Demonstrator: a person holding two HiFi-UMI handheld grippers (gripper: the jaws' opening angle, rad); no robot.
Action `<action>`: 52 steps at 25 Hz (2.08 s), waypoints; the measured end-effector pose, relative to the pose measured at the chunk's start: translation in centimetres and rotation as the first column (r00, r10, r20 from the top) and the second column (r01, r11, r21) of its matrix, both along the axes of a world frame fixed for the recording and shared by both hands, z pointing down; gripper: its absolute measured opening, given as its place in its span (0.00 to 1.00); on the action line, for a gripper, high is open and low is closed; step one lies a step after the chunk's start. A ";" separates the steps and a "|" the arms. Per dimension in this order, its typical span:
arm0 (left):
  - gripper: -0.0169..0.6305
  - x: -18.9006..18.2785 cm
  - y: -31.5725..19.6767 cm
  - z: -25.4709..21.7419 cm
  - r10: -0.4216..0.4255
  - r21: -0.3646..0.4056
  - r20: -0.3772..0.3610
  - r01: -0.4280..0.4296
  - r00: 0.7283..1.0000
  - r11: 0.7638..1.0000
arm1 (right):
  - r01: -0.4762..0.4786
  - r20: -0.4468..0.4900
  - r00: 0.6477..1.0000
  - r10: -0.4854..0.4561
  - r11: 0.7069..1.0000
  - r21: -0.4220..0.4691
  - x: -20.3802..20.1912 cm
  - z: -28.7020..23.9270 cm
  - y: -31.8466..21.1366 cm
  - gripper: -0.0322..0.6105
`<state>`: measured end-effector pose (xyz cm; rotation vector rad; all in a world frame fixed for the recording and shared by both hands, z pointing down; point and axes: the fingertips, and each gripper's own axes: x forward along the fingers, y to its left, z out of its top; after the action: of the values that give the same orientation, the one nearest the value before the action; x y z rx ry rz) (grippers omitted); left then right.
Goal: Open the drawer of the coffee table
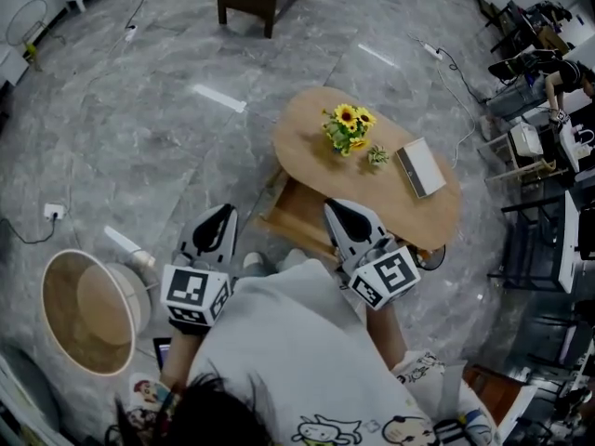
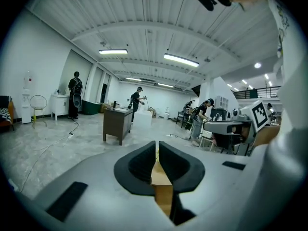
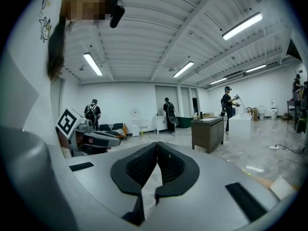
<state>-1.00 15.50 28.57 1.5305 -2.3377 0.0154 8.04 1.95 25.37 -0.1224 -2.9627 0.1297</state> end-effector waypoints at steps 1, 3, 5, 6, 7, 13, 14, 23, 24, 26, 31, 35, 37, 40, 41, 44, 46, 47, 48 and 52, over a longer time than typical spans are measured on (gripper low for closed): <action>0.05 0.1 0.2 0.1 -0.001 -0.002 0.000 0.001 1.000 1.000 | -0.001 -0.005 1.000 0.001 1.000 0.001 0.1 0.2 0.1 0.05; 0.04 0.3 0.5 0.3 0.001 -0.007 0.002 -0.001 1.000 1.000 | -0.004 -0.016 1.000 0.004 1.000 -0.010 0.2 0.7 0.4 0.05; 0.04 0.3 0.8 0.3 0.002 -0.010 0.010 -0.002 1.000 1.000 | -0.011 -0.024 1.000 0.011 1.000 -0.019 0.2 1.0 0.6 0.05; 0.04 0.2 0.9 0.2 0.003 -0.011 0.015 -0.002 1.000 1.000 | -0.015 -0.027 1.000 0.015 1.000 -0.022 0.2 1.1 0.7 0.05; 0.04 0.1 0.9 0.1 0.003 -0.012 0.019 -0.002 1.000 1.000 | -0.019 -0.030 0.999 0.018 1.000 -0.026 0.2 1.2 0.8 0.05; 0.03 -0.3 1.1 0.2 -0.001 -0.024 0.033 0.001 0.999 1.000 | -0.034 -0.034 0.999 0.033 0.999 -0.040 0.1 1.7 1.0 0.05; 0.03 -0.3 1.0 0.2 0.002 -0.028 0.036 -0.001 0.999 1.000 | -0.035 -0.035 0.999 0.034 0.999 -0.039 0.2 1.7 1.0 0.05; 0.03 -0.3 1.1 0.3 0.014 -0.032 0.047 -0.013 0.999 0.999 | -0.045 -0.049 0.998 0.043 0.998 -0.038 0.1 2.4 1.2 0.05; 0.03 -0.3 1.2 0.3 0.013 -0.030 0.042 -0.011 0.999 0.999 | -0.046 -0.049 0.998 0.044 0.998 -0.039 0.1 2.3 1.2 0.05; 0.03 -0.4 1.2 0.1 0.013 -0.032 0.049 -0.011 0.999 0.999 | -0.046 -0.049 0.998 0.044 0.998 -0.037 0.1 2.3 1.2 0.05; 0.03 -0.5 1.4 -0.1 0.011 -0.036 0.060 -0.009 0.998 0.999 | -0.061 -0.061 0.996 0.059 0.998 -0.031 0.3 2.4 1.1 0.05; 0.03 -0.7 1.3 0.0 0.008 -0.031 0.056 -0.006 0.998 0.999 | -0.062 -0.068 0.996 0.060 0.997 -0.035 0.4 2.8 0.9 0.05; 0.03 -0.8 1.3 -0.1 0.007 -0.029 0.053 -0.005 0.999 1.000 | -0.062 -0.072 0.996 0.059 0.997 -0.038 0.4 2.8 0.9 0.05; 0.03 -0.9 1.4 -0.1 0.006 -0.026 0.047 -0.005 0.999 1.000 | -0.066 -0.070 0.996 0.063 0.997 -0.049 0.4 2.8 0.9 0.05; 0.03 -0.9 1.4 -0.1 0.009 -0.028 0.054 -0.007 0.998 1.000 | -0.066 -0.069 0.996 0.063 0.996 -0.052 0.4 2.8 0.9 0.05; 0.03 -1.0 1.4 0.1 0.007 -0.029 0.053 -0.006 0.999 1.000 | -0.066 -0.069 0.996 0.062 0.996 -0.057 0.3 3.0 0.9 0.05; 0.03 -1.0 1.4 0.2 0.005 -0.028 0.045 -0.003 0.999 1.000 | -0.069 -0.071 0.995 0.065 0.996 -0.056 0.1 3.0 0.9 0.05; 0.03 -1.1 1.4 0.2 0.005 -0.029 0.046 -0.003 0.999 1.000 | -0.071 -0.072 0.995 0.067 0.996 -0.055 0.0 3.0 0.8 0.05; 0.03 -1.2 1.4 0.2 0.005 -0.031 0.049 -0.003 0.999 1.000 | -0.073 -0.073 0.995 0.069 0.996 -0.055 0.0 3.0 0.8 0.05; 0.03 -1.5 1.6 0.1 -0.002 -0.035 0.057 0.004 0.998 0.999 | -0.077 -0.086 0.994 0.072 0.995 -0.058 -0.1 3.2 0.8 0.05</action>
<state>-2.47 17.06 28.63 1.5289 -2.3709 0.1000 7.93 2.71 28.56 -0.0141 -2.8814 0.2292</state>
